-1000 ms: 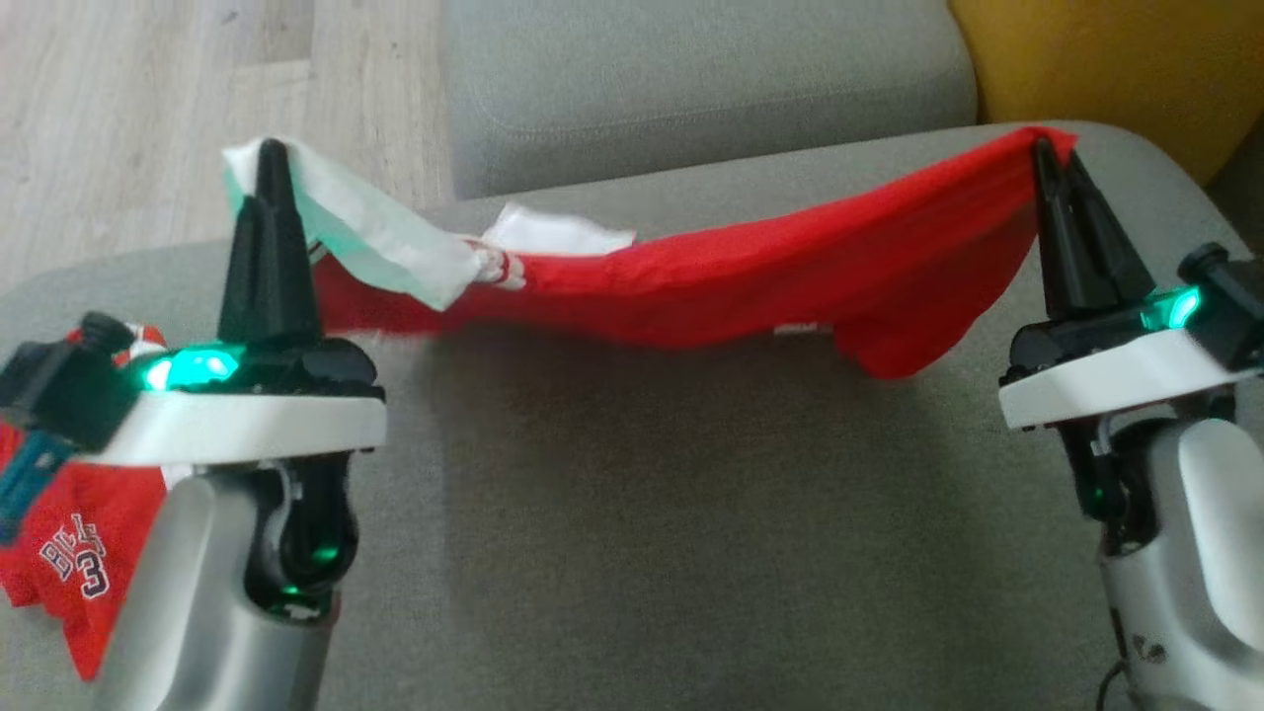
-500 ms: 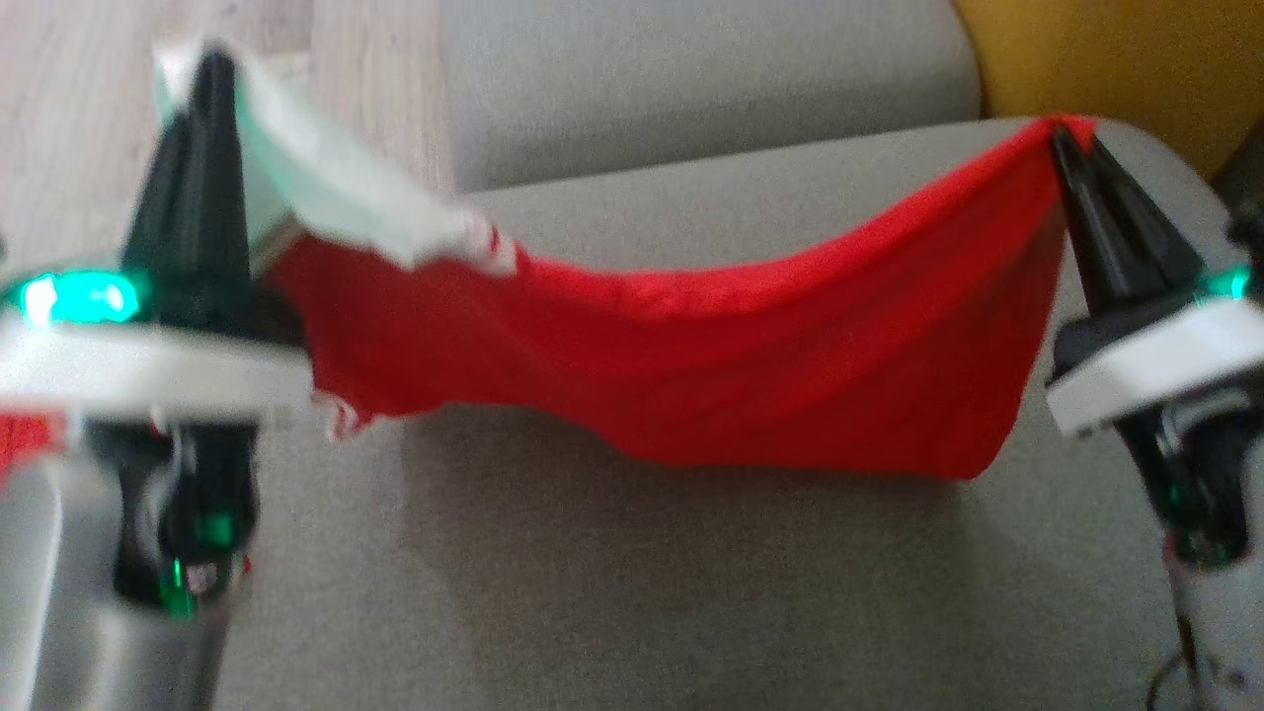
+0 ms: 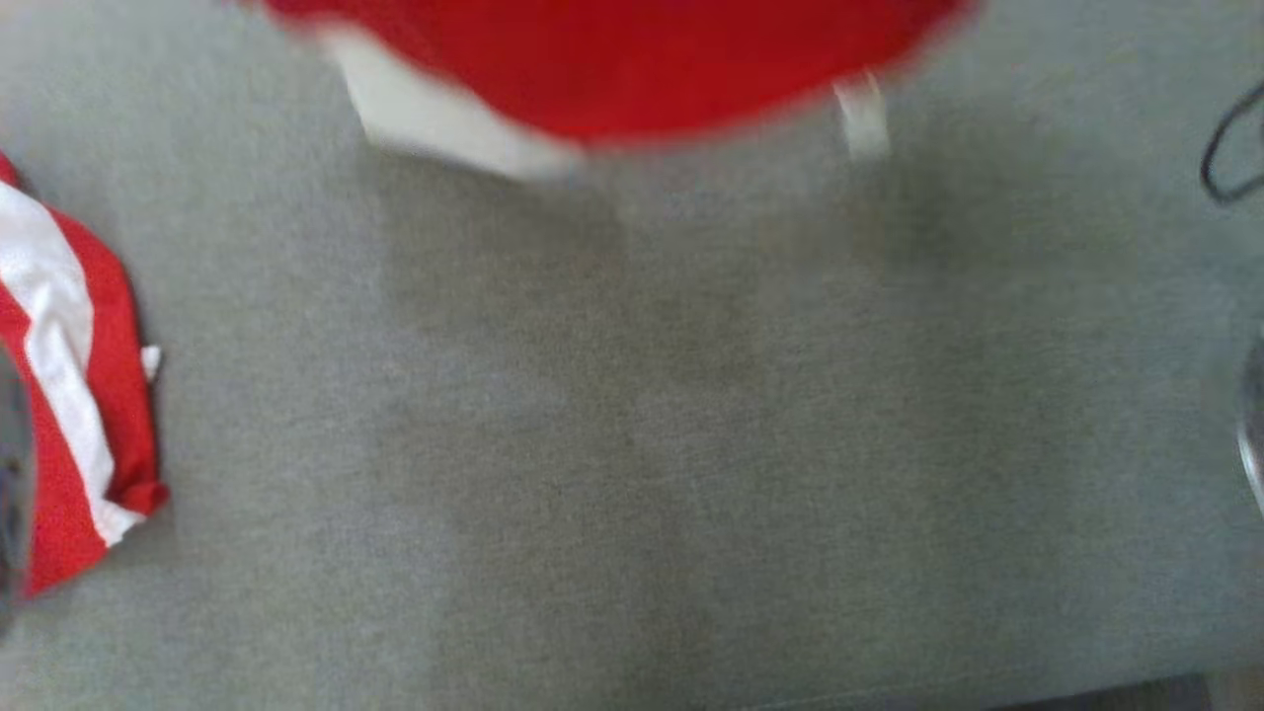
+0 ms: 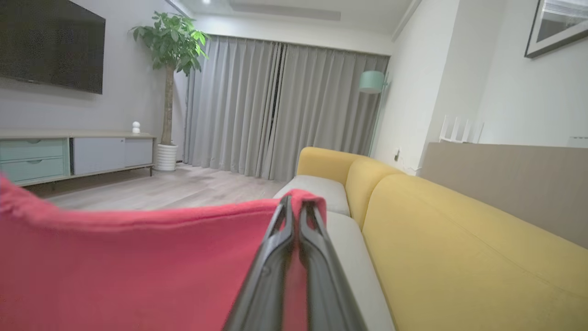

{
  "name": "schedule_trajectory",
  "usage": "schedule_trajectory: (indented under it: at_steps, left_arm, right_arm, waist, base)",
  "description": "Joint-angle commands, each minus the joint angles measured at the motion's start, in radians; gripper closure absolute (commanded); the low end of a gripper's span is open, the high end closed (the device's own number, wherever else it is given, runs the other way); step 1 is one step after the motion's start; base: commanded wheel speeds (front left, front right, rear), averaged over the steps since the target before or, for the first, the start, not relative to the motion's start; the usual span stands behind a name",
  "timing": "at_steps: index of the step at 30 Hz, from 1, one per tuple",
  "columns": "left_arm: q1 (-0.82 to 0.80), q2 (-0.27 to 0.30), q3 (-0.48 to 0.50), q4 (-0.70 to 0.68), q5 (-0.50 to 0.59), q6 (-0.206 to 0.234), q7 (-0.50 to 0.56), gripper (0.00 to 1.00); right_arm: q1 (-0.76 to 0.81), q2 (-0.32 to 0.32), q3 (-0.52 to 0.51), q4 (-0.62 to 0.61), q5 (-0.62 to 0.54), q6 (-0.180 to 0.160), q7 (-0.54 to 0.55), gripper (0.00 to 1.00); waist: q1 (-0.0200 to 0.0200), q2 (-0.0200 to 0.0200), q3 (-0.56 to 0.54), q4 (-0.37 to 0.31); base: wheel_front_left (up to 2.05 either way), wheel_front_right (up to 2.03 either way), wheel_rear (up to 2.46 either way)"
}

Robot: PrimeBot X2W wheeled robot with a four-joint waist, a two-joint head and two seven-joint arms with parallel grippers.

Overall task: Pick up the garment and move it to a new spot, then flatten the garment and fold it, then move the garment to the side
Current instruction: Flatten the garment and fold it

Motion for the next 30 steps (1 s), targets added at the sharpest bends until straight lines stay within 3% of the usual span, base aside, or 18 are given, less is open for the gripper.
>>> schedule_trajectory:
  at_steps: [1, 5, 8, 13, 18, 23, 30]
  left_arm:
    - [-0.06, 0.034, 0.022, -0.018, 0.015, -0.007, -0.026, 1.0]
    - [-0.247, 0.006, 0.015, 0.135, 0.052, -0.035, -0.207, 1.0]
    - [-0.323, -0.021, 0.015, 0.206, 0.041, -0.058, -0.263, 1.0]
    - [-0.333, -0.061, -0.035, 0.272, 0.013, -0.074, -0.28, 1.0]
    - [-0.224, -0.069, -0.125, 0.255, -0.067, -0.075, -0.283, 1.0]
    - [-0.032, -0.018, -0.228, 0.214, -0.124, -0.076, -0.284, 1.0]
    - [0.301, 0.119, -0.392, 0.07, -0.217, -0.076, -0.267, 1.0]
  right_arm:
    - [-0.025, 0.026, -0.008, -0.008, -0.015, 0.007, -0.026, 1.0]
    - [-0.156, 0.072, -0.064, 0.171, -0.089, 0.007, -0.208, 1.0]
    - [-0.189, 0.094, -0.111, 0.265, -0.126, 0.007, -0.3, 1.0]
    - [-0.16, 0.099, -0.153, 0.359, -0.166, 0.007, -0.339, 1.0]
    - [-0.069, 0.082, -0.145, 0.434, -0.187, 0.007, -0.343, 1.0]
    - [0.053, 0.062, -0.097, 0.483, -0.172, 0.007, -0.344, 1.0]
    - [0.212, 0.036, 0.049, 0.563, -0.084, 0.007, -0.344, 1.0]
  waist:
    - [-0.0007, 0.0001, 0.065, 0.014]
    - [-0.0007, 0.0001, 0.076, 0.021]
    - [-0.0007, 0.0001, 0.079, 0.024]
    - [-0.0007, 0.0001, 0.095, 0.035]
    - [-0.0007, 0.0001, 0.105, 0.063]
    - [-0.0007, 0.0001, 0.073, 0.082]
    - [-0.0007, 0.0001, -0.038, 0.093]
  base:
    - [0.0, 0.0, 0.0]
    - [0.0, 0.0, 0.0]
    - [0.0, 0.0, 0.0]
    - [0.0, 0.0, 0.0]
    - [0.0, 0.0, 0.0]
    - [0.0, 0.0, 0.0]
    - [0.0, 0.0, 0.0]
